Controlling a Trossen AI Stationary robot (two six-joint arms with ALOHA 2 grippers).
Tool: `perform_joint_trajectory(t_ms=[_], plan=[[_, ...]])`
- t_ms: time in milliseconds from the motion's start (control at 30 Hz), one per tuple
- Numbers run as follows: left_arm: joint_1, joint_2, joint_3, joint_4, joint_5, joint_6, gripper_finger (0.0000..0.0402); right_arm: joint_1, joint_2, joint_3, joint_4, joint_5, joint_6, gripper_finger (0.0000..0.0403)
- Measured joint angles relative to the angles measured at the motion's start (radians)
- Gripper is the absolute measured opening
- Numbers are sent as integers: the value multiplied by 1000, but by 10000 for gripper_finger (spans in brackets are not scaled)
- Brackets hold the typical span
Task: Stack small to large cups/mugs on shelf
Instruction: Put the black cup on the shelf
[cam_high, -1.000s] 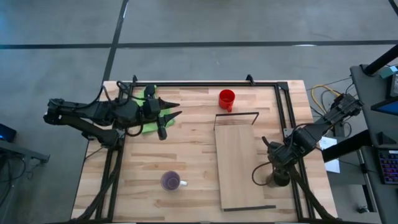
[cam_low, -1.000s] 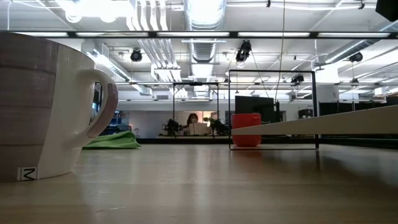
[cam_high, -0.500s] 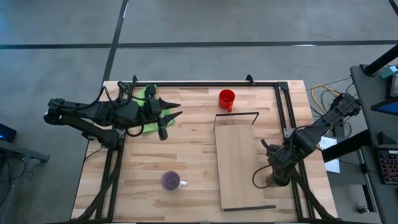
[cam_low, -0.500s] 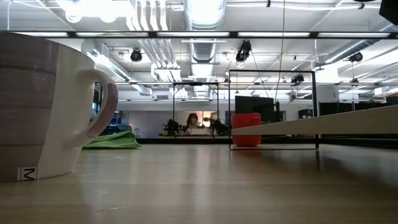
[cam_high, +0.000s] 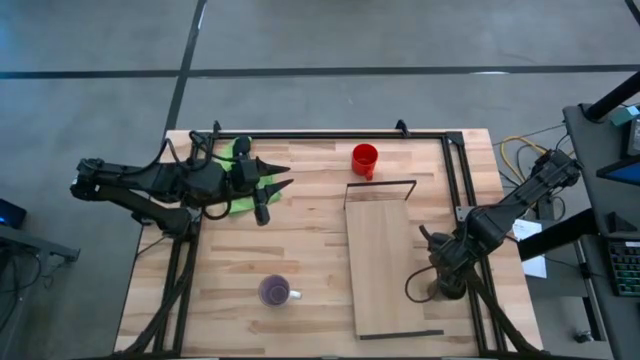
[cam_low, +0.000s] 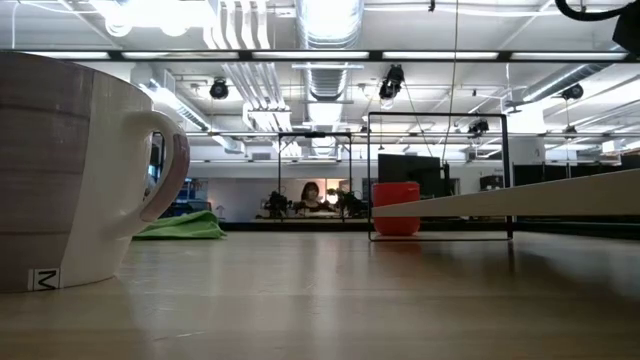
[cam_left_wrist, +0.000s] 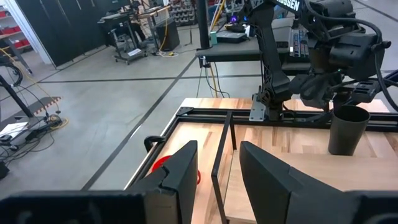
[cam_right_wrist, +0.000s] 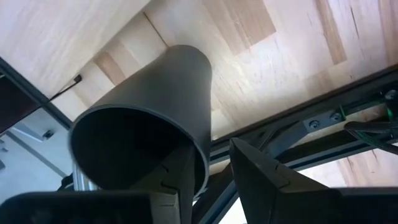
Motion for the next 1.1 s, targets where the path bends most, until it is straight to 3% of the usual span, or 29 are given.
perform_joint_trajectory(t_ms=[133,333,433,567,733,1100], plan=[[0,0,0,0,0,0,107,0,0,-20,8,0,3,80],[0,0,0,0,0,0,107,0,0,-39,50,0,34,17],[0,0,0,0,0,0,107,-1,0,-8,56,0,38,11],[0,0,0,11,0,0,107,-1,1,80,37,2,40,10],[0,0,-3,52,-1,-1,107,-3,33,226,3,113,8,9],[0,0,-3,85,2,-1,107,-4,284,564,-222,237,-343,9]])
